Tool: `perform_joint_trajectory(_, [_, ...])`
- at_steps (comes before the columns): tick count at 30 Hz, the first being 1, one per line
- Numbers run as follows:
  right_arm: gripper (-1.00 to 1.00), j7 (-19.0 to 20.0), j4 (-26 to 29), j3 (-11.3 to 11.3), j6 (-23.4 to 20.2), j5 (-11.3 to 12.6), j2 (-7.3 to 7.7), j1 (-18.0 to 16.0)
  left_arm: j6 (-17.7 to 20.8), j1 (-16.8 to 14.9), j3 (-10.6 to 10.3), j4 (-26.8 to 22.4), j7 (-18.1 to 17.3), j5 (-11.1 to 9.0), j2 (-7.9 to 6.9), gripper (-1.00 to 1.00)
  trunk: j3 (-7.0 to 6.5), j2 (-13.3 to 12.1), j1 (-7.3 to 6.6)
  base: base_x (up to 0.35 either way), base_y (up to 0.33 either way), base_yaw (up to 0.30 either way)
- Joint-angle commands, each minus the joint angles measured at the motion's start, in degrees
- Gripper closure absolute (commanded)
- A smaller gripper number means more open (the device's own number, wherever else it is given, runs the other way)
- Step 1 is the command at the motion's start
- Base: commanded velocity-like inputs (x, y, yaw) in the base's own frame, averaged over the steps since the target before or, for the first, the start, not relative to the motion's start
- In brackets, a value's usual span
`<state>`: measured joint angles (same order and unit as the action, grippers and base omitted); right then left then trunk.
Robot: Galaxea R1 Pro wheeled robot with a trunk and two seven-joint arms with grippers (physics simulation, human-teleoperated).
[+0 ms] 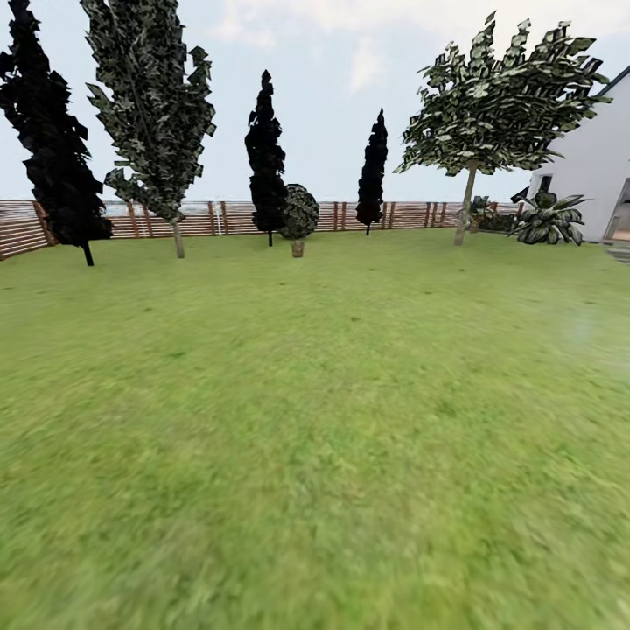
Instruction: Take the three Easter eggs out of the wicker basket on the lawn in the garden, then place them on the lawn next to a single tree (choose any tree) so that all three eggs are next to the same tree and none are left in the basket.
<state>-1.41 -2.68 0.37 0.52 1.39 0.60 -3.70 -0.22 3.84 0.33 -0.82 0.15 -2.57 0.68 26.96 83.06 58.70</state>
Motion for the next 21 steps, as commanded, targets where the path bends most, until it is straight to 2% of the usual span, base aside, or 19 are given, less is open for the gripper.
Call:
perform_joint_trajectory(1, [-1.0,-0.6,-0.1,0.1,0.1,0.1,-0.05,-0.1,-0.1,0.0,0.0,-0.4,0.0,-1.6,-0.02,-1.0,0.04,0.0,0.03,0.31,-0.196,0.0])
perform_joint_trajectory(5, [-1.0,-0.8,-0.1,0.1,0.1,0.0,-0.07,-0.1,-0.1,0.0,-0.1,-0.5,0.1,-2.5,0.14,-1.0,0.04,0.0,0.03,0.31,-0.196,0.0])
perform_joint_trajectory(14, [-1.0,-0.9,-0.1,0.0,0.1,0.1,-0.02,-0.1,0.0,0.0,-0.1,-0.5,0.2,-2.6,0.2,-1.0,0.04,0.0,0.03,0.308,-0.201,0.0])
perform_joint_trajectory(21, [-1.0,-3.2,-0.1,-0.4,0.1,0.6,1.19,-0.1,0.0,0.0,-0.2,-0.5,0.2,-2.6,0.2,-1.0,0.04,0.0,0.03,0.307,-0.205,0.0])
